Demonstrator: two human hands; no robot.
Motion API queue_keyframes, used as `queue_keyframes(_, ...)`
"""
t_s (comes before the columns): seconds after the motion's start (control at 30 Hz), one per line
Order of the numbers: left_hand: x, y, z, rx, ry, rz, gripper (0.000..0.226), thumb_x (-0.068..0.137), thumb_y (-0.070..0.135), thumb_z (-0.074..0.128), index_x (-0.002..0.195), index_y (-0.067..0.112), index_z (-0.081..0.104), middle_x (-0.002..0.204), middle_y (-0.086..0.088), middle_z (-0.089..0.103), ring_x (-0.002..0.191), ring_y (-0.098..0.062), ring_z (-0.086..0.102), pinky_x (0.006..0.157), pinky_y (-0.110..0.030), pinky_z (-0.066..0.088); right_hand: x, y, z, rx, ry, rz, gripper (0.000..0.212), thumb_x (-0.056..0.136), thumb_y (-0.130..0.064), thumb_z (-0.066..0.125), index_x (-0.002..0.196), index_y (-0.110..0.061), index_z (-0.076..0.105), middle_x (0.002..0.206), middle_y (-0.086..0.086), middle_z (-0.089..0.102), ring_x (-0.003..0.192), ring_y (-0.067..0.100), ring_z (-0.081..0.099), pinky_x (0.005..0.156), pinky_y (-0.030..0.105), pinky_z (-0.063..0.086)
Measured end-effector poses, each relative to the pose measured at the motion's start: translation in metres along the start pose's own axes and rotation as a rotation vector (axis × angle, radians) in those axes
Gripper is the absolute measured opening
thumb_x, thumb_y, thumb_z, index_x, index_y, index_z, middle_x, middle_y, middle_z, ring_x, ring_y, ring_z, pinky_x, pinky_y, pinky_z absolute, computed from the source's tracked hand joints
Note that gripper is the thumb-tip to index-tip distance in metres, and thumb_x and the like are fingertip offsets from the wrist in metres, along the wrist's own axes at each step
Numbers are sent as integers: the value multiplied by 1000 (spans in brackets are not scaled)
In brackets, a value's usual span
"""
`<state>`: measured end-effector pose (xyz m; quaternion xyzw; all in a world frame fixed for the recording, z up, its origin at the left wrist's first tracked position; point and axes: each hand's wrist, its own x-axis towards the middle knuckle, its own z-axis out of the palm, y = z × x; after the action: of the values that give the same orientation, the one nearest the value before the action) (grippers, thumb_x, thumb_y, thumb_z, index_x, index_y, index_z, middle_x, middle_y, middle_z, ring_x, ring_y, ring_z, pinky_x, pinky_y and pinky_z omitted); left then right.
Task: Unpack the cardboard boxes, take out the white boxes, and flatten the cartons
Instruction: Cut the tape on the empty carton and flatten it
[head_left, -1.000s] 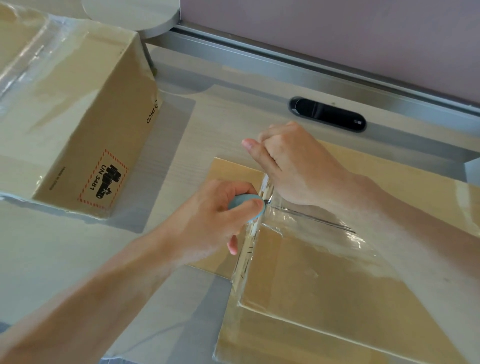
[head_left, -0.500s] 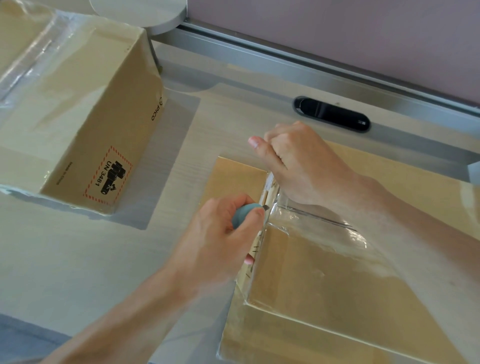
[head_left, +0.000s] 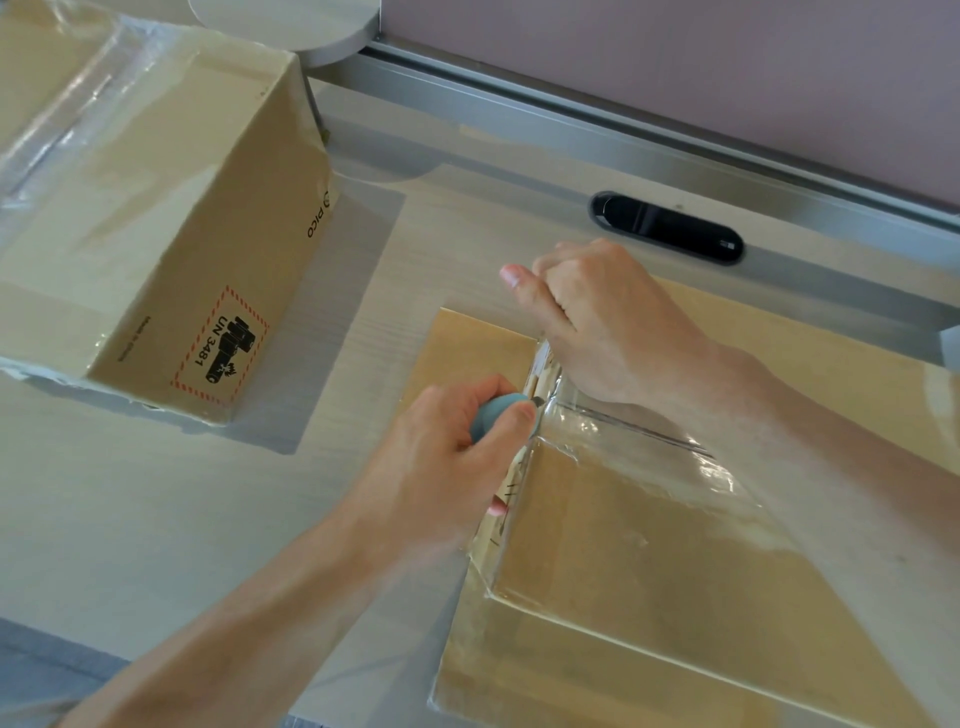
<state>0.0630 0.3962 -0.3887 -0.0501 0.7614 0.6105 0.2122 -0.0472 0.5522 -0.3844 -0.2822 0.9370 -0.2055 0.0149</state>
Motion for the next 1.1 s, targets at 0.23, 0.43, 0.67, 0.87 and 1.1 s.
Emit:
queue_keyframes(0.23,5,4,-8,30,-69,41,30,104,24,54,81,7,63,57,4,35,48,-9,37,59,-29,62,-1,-1,2,-32,-2,-3,59,110,-40,31,56,-15,32,59,3,40,59,27,45,68,34,27)
queue_keyframes(0.43,-2,5,-6,43,-43,20,32,103,21,54,77,3,59,52,9,31,46,-9,34,60,-26,61,-1,-4,3,-64,-26,-4,59,110,-39,30,56,-16,31,60,1,36,61,28,43,72,32,24)
queue_keyframes(0.67,-12,0,-2,17,-1,19,32,103,18,54,76,1,57,48,12,32,44,-7,35,60,-25,60,0,-4,2,-87,-11,-34,60,112,-34,34,55,-15,29,57,1,34,60,28,43,75,32,25)
queue_keyframes(0.87,-13,-1,-3,-6,-18,10,31,102,19,54,74,5,57,48,12,33,45,-6,36,61,-27,60,0,-4,4,-105,0,-60,59,112,-33,34,55,-19,26,56,-1,31,60,28,43,75,36,30)
queue_keyframes(1.1,-21,-4,0,32,-14,23,33,102,20,54,71,8,57,49,14,37,46,-4,41,66,-27,62,-1,-4,5,-103,-9,-60,60,112,-36,33,54,-18,28,55,-2,32,59,25,43,77,34,31)
